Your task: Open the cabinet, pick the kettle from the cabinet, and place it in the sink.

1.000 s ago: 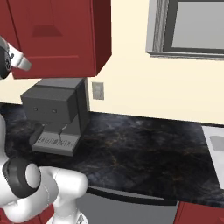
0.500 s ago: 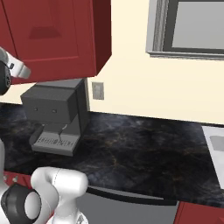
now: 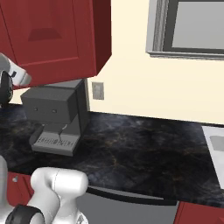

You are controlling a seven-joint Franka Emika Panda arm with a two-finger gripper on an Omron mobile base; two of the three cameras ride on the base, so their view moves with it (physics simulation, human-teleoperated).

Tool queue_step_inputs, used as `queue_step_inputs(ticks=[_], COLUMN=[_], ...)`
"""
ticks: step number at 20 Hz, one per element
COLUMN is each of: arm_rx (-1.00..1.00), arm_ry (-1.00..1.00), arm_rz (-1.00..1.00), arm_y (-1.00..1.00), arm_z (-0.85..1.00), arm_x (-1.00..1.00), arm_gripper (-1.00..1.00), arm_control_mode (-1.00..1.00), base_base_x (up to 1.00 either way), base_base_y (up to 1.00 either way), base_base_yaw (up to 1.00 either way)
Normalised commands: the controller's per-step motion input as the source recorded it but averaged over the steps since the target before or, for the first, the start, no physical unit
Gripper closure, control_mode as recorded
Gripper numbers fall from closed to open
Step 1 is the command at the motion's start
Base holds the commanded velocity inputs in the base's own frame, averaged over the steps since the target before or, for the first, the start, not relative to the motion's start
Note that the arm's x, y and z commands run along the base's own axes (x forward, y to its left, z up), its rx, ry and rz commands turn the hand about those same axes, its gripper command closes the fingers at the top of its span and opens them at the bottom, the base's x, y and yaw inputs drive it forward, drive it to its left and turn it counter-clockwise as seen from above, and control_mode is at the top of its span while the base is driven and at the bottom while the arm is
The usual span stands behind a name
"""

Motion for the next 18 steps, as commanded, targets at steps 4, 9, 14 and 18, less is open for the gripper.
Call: queue_step_inputs(ticks=[4,9,14,18], arm_rx=[0.05,0.03,0.04,0.08], arm_ry=[-0.01,0.0,0.0,0.0], arm_rz=[0.09,0.11,0.12,0.12], arm_y=[-0.26,-0.29,-0.33,-0.38], arm_z=[0.19,0.19,0.16,0.13], arm_x=[-0.63,-0.6,-0.56,-0.51], arm_gripper=[1.0,1.0,1.0,1.0], arm_control_mode=[-1.0,-1.0,-1.0,-1.0], base_base_x=[0.0,0.0,0.0,0.0], base_base_y=[0.0,0.0,0.0,0.0], base_base_yaw=[0.0,0.0,0.0,0.0])
